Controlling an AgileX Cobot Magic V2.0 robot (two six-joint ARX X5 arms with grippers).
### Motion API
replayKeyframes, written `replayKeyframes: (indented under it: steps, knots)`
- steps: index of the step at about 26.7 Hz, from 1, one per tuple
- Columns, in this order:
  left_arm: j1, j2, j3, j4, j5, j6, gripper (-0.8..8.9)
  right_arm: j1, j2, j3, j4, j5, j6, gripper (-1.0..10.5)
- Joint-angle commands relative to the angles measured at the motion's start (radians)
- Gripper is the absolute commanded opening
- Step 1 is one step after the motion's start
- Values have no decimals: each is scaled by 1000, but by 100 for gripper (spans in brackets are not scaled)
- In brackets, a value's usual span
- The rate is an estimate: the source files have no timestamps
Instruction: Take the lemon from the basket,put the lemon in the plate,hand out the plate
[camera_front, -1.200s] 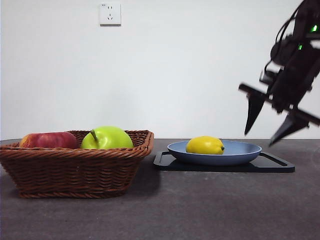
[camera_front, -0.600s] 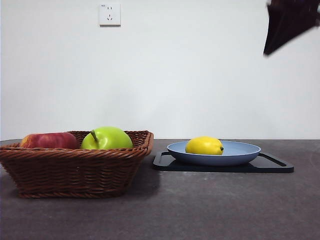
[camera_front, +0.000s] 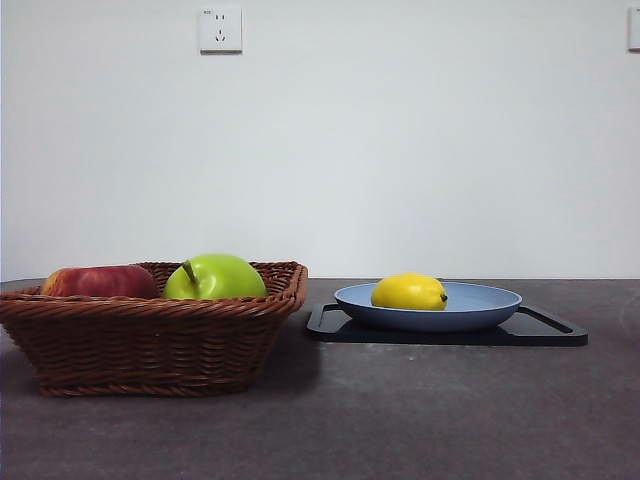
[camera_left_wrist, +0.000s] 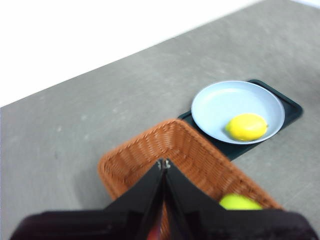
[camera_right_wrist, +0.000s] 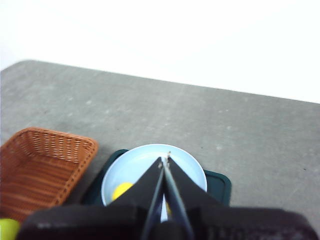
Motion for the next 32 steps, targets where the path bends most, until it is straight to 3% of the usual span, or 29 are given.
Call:
replayKeyframes:
  steps: [1, 6, 11, 32]
  knots:
    - [-2, -130, -180, 98, -32, -77, 6, 14, -91, -141, 76, 16, 3, 2]
    - [-2, -351, -412, 153, -101, -168, 6, 14, -228, -311, 99, 16, 21, 2]
    - [-2, -499, -481, 176, -151, -196, 6, 14, -279, -356, 101, 15, 55, 3]
    - [8, -566, -484, 172, -149, -202, 8, 14, -275, -356, 111, 13, 55, 3]
